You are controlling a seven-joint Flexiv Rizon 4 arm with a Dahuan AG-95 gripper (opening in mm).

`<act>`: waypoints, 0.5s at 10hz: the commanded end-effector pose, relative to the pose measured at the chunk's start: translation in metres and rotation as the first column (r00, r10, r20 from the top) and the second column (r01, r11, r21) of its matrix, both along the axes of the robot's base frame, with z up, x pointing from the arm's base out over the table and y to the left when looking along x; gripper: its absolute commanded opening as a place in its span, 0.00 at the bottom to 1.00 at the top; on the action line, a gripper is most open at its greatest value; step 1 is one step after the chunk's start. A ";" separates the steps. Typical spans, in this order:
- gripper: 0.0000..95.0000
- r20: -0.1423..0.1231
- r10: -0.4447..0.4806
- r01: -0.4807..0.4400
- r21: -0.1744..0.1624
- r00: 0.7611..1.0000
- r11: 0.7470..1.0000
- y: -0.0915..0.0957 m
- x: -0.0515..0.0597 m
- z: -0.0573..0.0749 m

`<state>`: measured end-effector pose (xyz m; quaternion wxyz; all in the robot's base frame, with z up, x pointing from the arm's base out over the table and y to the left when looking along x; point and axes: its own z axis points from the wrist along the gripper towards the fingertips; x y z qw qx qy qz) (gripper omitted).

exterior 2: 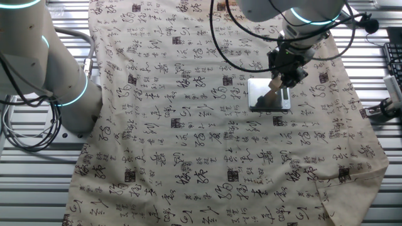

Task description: Place the block on the scale

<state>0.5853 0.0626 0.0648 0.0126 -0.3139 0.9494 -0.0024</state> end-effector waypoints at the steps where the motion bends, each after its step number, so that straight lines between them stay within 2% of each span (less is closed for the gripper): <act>1: 0.00 0.005 0.000 0.000 0.010 1.000 1.000 -0.004 -0.003 -0.001; 5: 0.00 0.022 -0.017 0.017 0.013 1.000 1.000 -0.004 -0.010 -0.007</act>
